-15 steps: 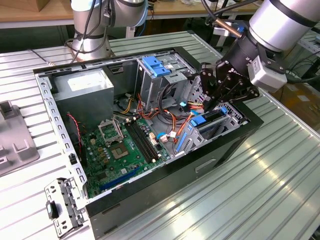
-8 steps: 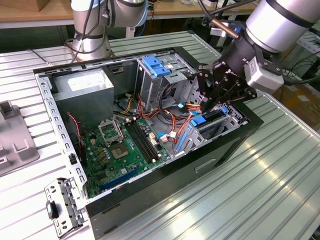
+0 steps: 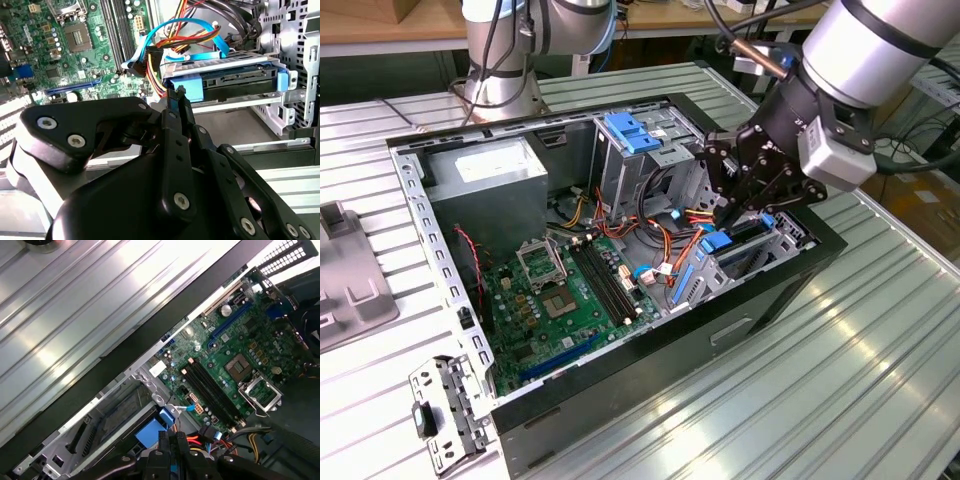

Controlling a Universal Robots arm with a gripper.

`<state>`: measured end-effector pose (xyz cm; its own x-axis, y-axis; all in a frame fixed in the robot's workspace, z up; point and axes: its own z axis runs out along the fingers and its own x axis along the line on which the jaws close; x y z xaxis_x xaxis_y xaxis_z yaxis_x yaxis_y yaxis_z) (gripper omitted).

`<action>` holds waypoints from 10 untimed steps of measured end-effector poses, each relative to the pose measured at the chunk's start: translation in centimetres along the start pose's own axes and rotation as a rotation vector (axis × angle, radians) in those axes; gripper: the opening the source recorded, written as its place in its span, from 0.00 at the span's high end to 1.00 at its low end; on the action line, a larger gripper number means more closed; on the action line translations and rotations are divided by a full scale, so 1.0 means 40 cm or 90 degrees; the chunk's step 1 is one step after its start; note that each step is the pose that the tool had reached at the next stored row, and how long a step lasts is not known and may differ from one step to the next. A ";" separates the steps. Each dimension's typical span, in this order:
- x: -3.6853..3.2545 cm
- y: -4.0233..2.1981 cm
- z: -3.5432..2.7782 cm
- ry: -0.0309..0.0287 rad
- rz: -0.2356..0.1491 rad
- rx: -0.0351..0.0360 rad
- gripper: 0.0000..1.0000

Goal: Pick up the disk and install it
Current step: 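Insert the first disk wire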

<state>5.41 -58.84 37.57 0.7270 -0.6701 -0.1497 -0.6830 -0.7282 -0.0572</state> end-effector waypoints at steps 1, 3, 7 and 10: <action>0.000 0.000 0.001 0.0006 0.011 0.0017 0.83; 0.001 0.000 0.004 0.0021 0.036 0.0055 0.83; 0.002 0.001 0.013 0.0058 0.101 0.0154 0.83; 0.003 0.001 0.020 0.0082 0.142 0.0216 0.83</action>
<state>5.42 -58.84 36.75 0.5587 -0.8157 -0.1497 -0.8285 -0.5570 -0.0573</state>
